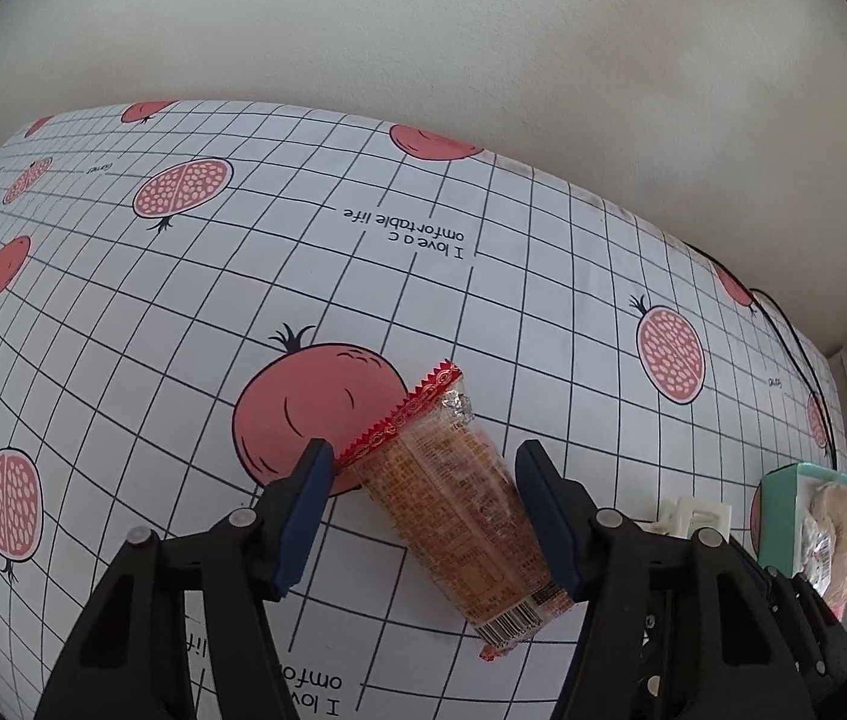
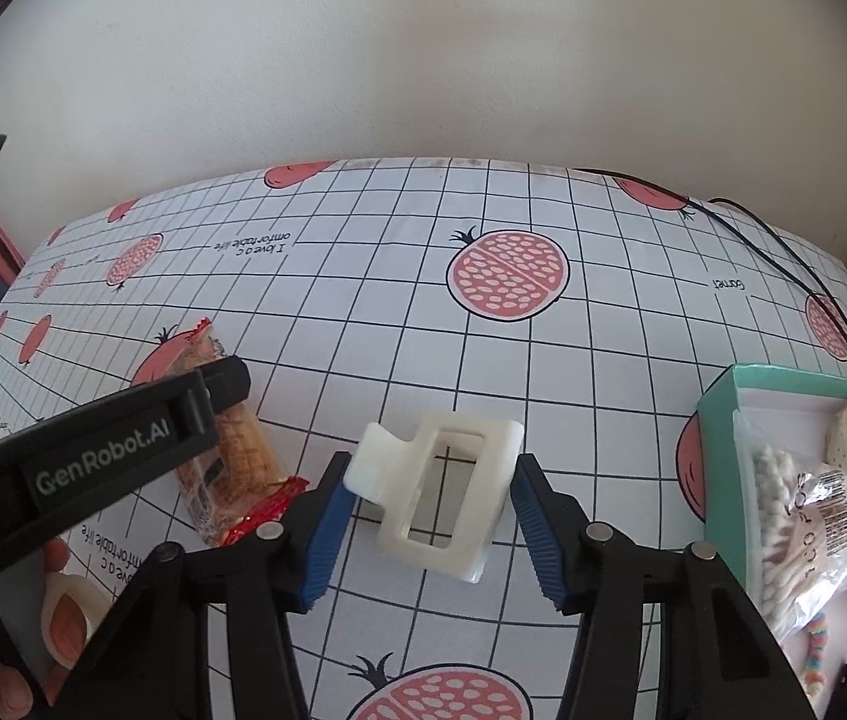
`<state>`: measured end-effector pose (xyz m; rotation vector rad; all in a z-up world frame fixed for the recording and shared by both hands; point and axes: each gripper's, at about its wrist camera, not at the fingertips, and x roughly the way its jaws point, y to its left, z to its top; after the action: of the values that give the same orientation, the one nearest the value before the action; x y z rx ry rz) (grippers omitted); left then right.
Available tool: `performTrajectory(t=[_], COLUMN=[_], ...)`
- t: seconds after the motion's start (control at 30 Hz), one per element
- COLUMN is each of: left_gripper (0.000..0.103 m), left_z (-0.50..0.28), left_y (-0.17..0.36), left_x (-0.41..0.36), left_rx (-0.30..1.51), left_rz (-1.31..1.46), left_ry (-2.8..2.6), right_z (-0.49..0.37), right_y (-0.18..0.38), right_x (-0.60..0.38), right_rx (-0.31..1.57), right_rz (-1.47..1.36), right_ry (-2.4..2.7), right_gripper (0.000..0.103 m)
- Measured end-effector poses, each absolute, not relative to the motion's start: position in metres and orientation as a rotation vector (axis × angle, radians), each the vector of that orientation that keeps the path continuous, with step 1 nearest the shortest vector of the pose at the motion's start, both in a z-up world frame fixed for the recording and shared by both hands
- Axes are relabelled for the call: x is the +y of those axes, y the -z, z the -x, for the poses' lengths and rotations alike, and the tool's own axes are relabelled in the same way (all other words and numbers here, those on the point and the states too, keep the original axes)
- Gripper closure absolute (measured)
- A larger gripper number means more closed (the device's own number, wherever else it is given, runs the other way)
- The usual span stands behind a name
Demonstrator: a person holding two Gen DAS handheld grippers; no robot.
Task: Organize objects
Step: 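Grasp the wrapped snack bar with the left gripper while the right grasps the white hair clip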
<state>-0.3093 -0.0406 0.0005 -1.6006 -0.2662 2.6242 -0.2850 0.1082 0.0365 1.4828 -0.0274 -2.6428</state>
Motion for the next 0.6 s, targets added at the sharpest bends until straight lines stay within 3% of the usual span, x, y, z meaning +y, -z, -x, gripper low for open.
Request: performTrajectory(t=[0.23, 0.6], left_gripper=[0.043, 0.057], left_z=[0.308, 0.306], left_y=[0.001, 0.0], left_x=[-0.028, -0.014], left_rx=[-0.21, -0.148], left_rz=[1.591, 1.574], left_ry=[-2.625, -2.628], right_z=[0.286, 0.282], right_y=[-0.037, -0.038], right_x=[0.11, 0.118], right_rx=[-0.029, -0.015], right_rz=[-1.491, -1.511], right_ry=[2.637, 2.638], right_gripper=[0.047, 0.048])
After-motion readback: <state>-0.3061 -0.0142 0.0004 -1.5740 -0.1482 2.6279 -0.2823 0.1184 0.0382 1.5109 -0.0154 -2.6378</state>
